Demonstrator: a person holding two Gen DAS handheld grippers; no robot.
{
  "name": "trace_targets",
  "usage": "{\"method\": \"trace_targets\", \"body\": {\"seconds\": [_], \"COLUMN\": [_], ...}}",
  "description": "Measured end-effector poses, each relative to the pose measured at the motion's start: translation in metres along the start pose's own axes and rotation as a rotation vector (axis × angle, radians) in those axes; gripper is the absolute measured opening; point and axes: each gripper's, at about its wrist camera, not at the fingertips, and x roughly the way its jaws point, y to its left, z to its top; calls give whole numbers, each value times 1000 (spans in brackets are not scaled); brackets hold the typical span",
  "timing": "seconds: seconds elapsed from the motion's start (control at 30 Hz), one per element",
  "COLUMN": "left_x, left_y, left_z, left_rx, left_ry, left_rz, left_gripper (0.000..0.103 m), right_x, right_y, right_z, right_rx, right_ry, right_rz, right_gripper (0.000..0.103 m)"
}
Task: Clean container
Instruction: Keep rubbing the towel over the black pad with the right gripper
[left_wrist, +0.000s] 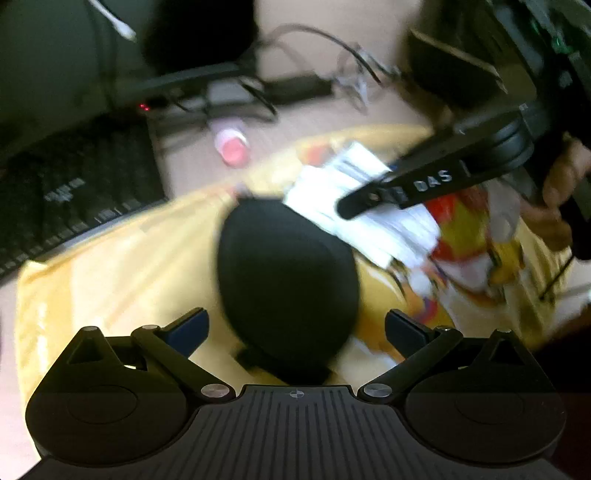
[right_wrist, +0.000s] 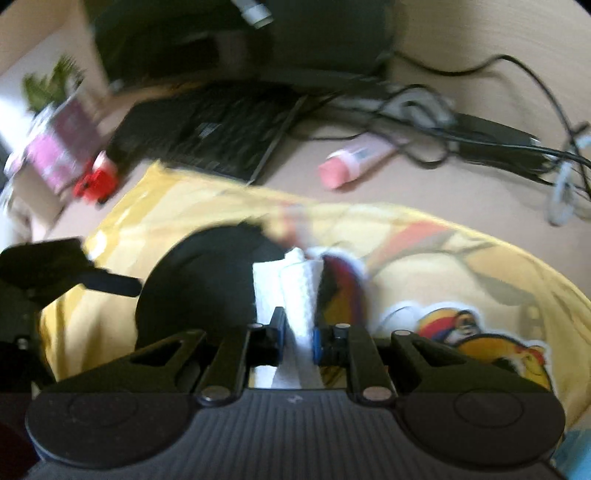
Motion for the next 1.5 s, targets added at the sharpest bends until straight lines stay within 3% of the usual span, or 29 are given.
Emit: {"method": "trace_targets", "body": {"seconds": [0.13, 0.2, 0.23, 0.3, 0.4, 0.53, 0.7, 0.83, 0.97, 1.17, 1.3, 1.4, 1.5], "left_x": [11, 17, 18, 15, 14, 25, 23, 20, 13, 12, 3, -7, -14], "left_y": [7, 6, 1, -8, -12, -3, 3, 8, 9, 7, 3, 7, 21], "left_z": [12, 17, 18, 17, 13, 8, 9, 8, 8, 9, 5, 1, -4], "left_rx": [-69, -98, -88, -59, -29, -85, -115, -148, -161, -182, -170, -187, -245], "left_ry": [-42, -58, -65, -90, -86, -40, -45, -49, -68, -74, -88, -106, -117], "left_rz": [37, 48, 57, 71, 87, 63, 45, 27, 27, 17, 17, 30, 28], "left_gripper": [100, 62, 57, 57, 57, 58, 48, 40, 40, 41, 45, 55, 70], "right_x": [-4, 2, 7, 19, 33, 35, 24, 10, -2, -9, 1, -3, -10], "right_y": [0, 9, 14, 25, 27, 9, -16, -13, 1, 23, 25, 17, 21], "right_z": [28, 40, 43, 43, 33, 23, 17, 12, 3, -25, -36, -37, -35], "right_rx": [91, 114, 109, 76, 30, 41, 76, 62, 35, -27, -60, -49, -81], "right_ry": [-83, -100, -92, -64, -25, -21, -42, -68, -64, 39, 75, 64, 33], "right_rz": [72, 141, 163, 174, 104, 10, -82, -64, 21, 145, 56, 13, -58], "right_gripper": [16, 16, 16, 16, 16, 16, 16, 16, 16, 16, 16, 11, 17]}}
